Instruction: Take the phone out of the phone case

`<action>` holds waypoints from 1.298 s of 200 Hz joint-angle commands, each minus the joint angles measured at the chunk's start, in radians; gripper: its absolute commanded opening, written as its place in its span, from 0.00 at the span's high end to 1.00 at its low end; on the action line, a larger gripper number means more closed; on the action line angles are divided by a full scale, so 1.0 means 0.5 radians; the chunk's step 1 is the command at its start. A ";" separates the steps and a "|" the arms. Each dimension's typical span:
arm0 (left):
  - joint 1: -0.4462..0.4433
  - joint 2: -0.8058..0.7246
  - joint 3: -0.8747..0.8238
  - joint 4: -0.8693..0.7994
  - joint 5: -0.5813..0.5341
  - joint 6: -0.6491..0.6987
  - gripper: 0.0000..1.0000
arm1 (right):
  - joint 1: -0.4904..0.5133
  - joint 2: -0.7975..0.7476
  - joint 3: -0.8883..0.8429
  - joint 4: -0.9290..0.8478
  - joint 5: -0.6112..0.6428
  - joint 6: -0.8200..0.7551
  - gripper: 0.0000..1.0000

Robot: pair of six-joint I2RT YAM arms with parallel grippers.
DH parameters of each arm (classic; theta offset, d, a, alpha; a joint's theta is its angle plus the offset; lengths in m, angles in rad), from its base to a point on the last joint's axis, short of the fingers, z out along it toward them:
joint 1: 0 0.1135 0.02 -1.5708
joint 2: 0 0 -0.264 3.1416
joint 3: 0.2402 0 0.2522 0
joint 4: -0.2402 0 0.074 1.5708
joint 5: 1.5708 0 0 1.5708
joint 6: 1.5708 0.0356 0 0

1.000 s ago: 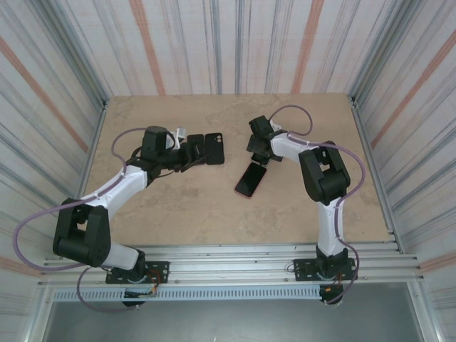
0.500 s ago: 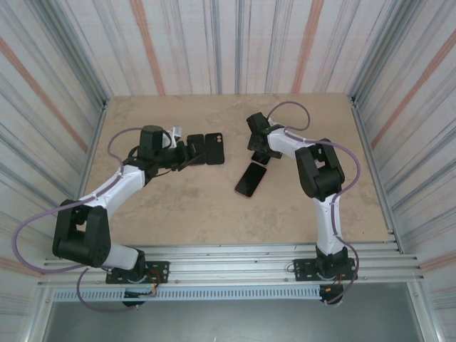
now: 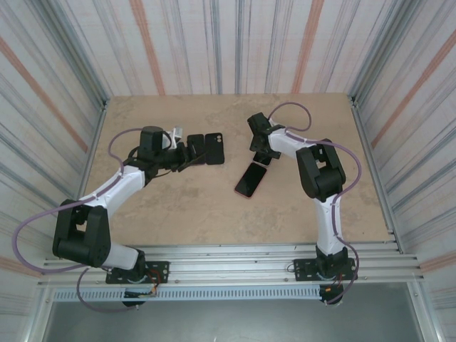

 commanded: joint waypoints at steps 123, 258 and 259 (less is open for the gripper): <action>-0.001 0.051 0.056 -0.010 0.017 0.013 0.18 | -0.111 -0.645 -0.744 0.683 -0.302 -0.502 0.37; -0.349 0.498 0.618 0.004 -0.121 0.010 0.21 | -0.146 -1.264 -1.347 1.467 -0.877 -0.686 0.42; -0.353 0.504 0.624 0.001 -0.120 0.010 0.21 | -0.146 -1.267 -1.352 1.473 -0.884 -0.685 0.42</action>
